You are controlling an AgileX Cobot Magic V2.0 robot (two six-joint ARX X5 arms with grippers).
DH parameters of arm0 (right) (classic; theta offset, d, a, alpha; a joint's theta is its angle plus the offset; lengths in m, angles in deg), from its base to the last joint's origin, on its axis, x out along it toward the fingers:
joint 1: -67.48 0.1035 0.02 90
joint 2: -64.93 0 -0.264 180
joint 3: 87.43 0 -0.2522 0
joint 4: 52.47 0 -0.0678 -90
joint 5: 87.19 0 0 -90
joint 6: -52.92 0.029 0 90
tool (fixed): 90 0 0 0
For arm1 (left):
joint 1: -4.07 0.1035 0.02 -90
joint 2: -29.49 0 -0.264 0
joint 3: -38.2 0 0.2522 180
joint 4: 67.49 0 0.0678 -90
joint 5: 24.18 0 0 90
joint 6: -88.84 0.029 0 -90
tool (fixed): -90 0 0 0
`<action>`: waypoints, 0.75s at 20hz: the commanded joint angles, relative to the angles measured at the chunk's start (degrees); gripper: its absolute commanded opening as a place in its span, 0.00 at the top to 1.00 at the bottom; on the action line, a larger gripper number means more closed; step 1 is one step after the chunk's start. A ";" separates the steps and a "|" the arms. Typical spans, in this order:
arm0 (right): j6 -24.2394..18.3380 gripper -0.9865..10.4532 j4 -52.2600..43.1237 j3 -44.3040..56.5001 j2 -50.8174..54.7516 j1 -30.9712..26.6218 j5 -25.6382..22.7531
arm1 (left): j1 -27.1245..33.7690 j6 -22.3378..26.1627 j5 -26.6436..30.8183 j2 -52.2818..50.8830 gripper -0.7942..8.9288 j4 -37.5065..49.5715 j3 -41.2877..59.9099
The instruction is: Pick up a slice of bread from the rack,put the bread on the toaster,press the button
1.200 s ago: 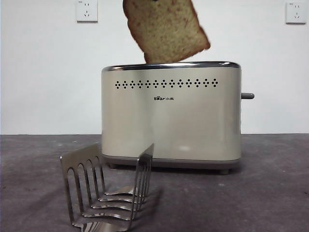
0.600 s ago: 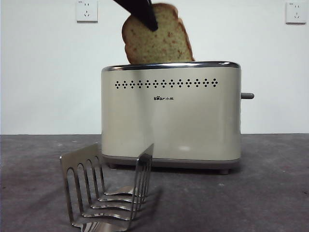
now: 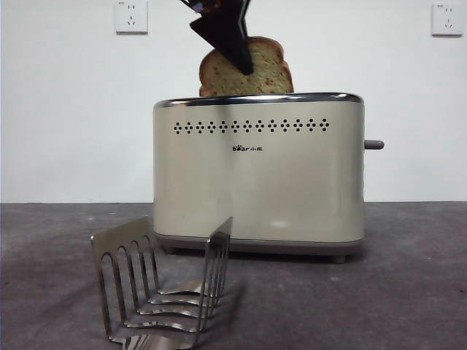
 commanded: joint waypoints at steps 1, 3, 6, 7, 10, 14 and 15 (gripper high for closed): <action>-0.81 0.91 -0.42 -0.15 -0.22 0.00 -0.04 | -0.52 0.63 0.61 1.55 0.93 0.37 0.55; -0.81 0.91 -0.39 -0.15 -0.39 0.00 -0.04 | -0.94 0.61 0.46 1.95 0.93 0.35 0.55; -0.79 0.91 -0.37 -0.15 -0.42 0.00 -0.04 | -0.92 0.59 0.63 3.10 0.93 0.70 0.55; -0.79 0.91 -0.37 -0.15 -0.42 0.00 -0.04 | -0.92 0.59 0.63 3.37 0.93 0.87 0.55; -0.79 0.91 -0.28 -0.15 -0.42 0.00 -0.04 | -0.92 0.39 0.63 4.26 0.93 1.66 0.55; -0.79 0.91 0.04 -0.15 -0.42 0.00 -0.04 | -0.92 -0.83 0.72 4.26 0.92 2.51 0.55; -0.81 0.91 0.04 -0.15 -0.42 0.00 -0.04 | -0.92 -1.92 0.72 4.26 0.92 2.47 0.55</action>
